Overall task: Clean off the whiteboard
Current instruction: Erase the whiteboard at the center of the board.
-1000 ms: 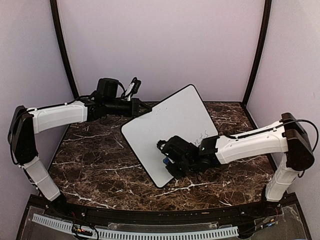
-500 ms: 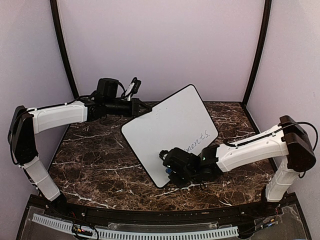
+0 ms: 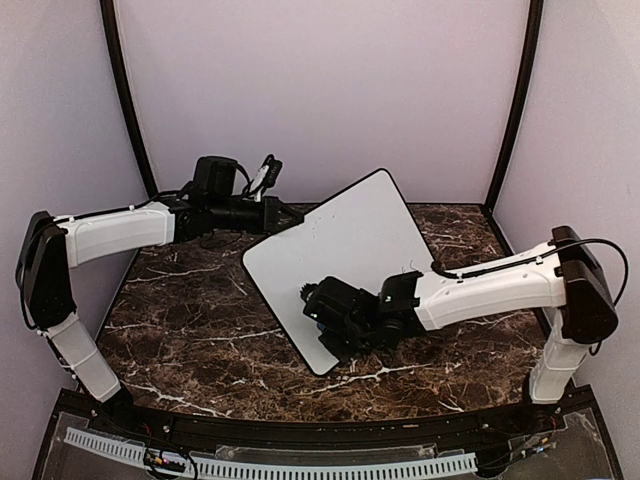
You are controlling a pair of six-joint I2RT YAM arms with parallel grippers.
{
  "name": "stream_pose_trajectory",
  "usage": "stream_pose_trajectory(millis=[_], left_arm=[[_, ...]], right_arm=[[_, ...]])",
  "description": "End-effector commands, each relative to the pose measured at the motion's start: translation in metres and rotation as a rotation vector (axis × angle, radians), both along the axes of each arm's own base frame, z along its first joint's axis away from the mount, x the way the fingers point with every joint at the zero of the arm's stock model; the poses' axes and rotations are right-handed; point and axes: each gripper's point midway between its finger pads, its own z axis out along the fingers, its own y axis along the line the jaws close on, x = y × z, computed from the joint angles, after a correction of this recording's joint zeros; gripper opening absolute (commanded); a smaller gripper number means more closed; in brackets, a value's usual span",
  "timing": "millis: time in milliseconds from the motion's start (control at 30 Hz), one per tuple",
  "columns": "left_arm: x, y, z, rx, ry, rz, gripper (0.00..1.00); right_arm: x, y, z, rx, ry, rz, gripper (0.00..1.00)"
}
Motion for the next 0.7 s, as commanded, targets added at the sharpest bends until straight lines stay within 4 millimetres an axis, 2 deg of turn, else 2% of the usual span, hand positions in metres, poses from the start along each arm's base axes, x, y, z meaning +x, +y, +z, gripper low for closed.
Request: stream_pose_trajectory(millis=[0, 133, 233, 333, 400, 567, 667], left_arm=[[-0.024, -0.011, -0.024, 0.055, 0.063, -0.085, 0.00], [-0.025, -0.012, -0.023, 0.051, 0.061, -0.086, 0.00], [-0.025, -0.012, -0.023, 0.048, 0.064, -0.091, 0.00], [-0.025, -0.012, -0.023, 0.049, 0.065, -0.089, 0.00], [-0.025, -0.012, -0.024, 0.048, 0.067, -0.090, 0.00], [-0.025, -0.012, -0.024, 0.048, 0.067, -0.089, 0.00], [-0.025, -0.012, -0.026, 0.052, 0.067, -0.087, 0.00]], right_arm=[[0.023, 0.007, 0.008, 0.041, -0.034, -0.030, 0.23], [0.021, -0.018, 0.000, 0.014, -0.004, -0.064, 0.24], [0.017, -0.042, -0.014, -0.026, 0.022, -0.092, 0.24], [0.009, -0.051, -0.023, -0.035, 0.058, -0.099, 0.23], [0.009, -0.052, -0.021, -0.015, 0.053, -0.106, 0.24], [0.025, -0.033, 0.013, 0.139, -0.066, -0.091, 0.23], [0.036, -0.022, 0.025, 0.188, -0.128, -0.086, 0.23]])
